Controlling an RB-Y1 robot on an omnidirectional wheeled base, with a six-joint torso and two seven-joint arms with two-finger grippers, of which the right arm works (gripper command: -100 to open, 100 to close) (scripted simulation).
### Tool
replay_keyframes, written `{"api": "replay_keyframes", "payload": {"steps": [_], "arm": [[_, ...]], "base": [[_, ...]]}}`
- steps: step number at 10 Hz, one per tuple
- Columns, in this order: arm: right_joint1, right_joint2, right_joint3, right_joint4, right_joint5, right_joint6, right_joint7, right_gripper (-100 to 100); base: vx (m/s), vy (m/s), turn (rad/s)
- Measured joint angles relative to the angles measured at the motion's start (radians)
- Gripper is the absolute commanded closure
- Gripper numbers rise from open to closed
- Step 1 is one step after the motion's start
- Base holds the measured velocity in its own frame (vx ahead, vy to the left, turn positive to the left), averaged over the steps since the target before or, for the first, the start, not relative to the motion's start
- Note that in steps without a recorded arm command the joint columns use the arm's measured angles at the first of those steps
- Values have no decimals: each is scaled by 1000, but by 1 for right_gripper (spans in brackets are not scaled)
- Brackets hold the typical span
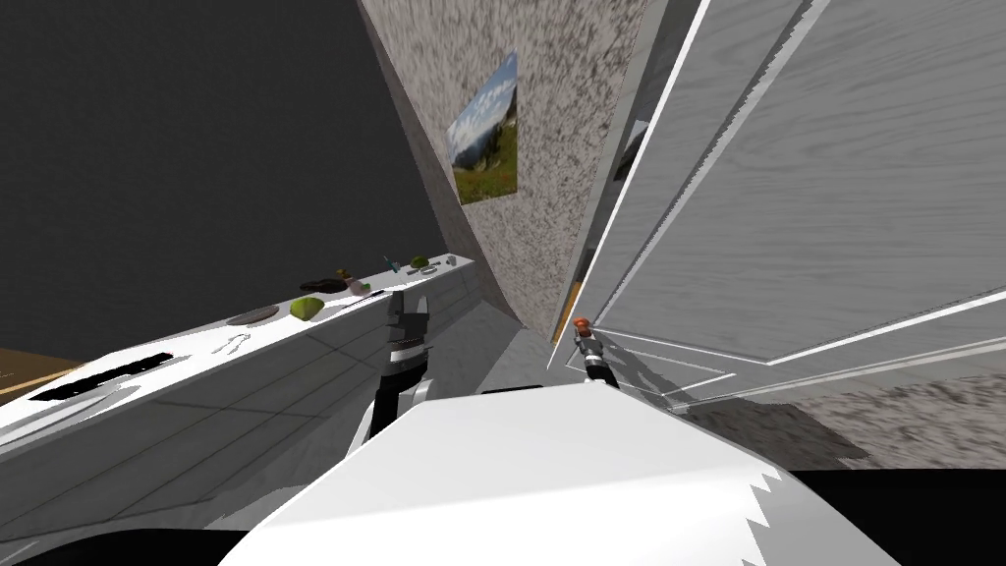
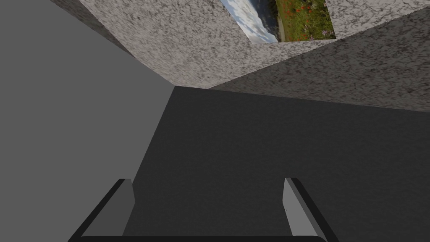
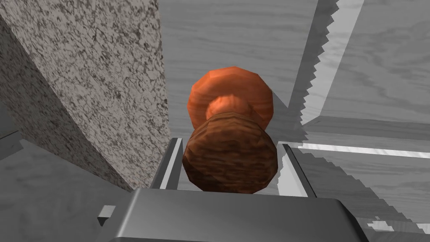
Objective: Pull the door open
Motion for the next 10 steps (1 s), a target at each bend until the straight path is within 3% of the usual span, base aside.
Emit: {"api": "replay_keyframes", "payload": {"steps": [5,7,10], "arm": [[21,-36,61,-20,33,-16,-57,100],[28,-39,77,-22,41,-19,-70,100],[49,-68,111,-39,61,-40,-108,100]], "base": [[-230,-15,76],[-130,-17,60],[-237,-44,93]]}}
